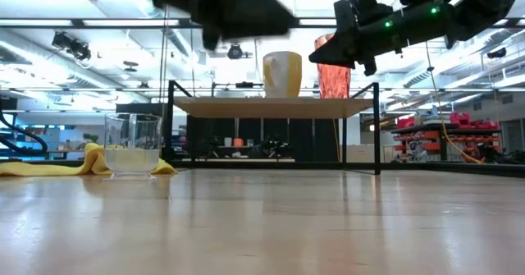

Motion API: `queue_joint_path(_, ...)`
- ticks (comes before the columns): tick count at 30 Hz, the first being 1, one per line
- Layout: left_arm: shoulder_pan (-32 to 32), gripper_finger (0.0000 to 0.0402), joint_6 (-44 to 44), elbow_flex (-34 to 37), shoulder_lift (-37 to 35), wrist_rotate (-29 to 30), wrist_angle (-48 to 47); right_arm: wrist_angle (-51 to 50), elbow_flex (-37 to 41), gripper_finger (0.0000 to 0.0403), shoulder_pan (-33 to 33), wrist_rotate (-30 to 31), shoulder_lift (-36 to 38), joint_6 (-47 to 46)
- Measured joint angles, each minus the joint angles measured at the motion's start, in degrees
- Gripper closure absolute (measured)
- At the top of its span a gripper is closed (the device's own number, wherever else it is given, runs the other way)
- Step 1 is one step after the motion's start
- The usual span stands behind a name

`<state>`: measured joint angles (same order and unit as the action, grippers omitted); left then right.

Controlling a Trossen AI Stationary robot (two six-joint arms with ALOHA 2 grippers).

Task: Stack small to large cups/mugs on shelf
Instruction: Put the yellow mug on the shelf

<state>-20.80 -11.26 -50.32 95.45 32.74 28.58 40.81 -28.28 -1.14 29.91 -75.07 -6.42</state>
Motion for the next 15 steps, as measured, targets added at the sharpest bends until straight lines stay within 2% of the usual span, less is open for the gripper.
queue_joint_path(4,3.6,0.0294,-0.16,-0.03,-9.18,5.29,-10.1,0.1,-0.01,0.0395,-0.26,0.02,0.0,0.02)
queue_joint_path(7,7.11,0.0304,-1.34,-0.03,-13.57,8.64,-15.58,0.81,-0.01,0.0398,-1.39,-0.09,0.0,0.39)
queue_joint_path(12,15.1,0.0322,-1.43,-0.01,-15.42,6.88,-18.34,1.41,-0.05,0.04,-4.76,-1.41,0.0,-1.04)
queue_joint_path(15,20.12,0.0331,-1.36,-0.01,-15.46,2.8,-18.35,1.5,-0.05,0.0401,-6.53,-3.26,0.0,-1.53)
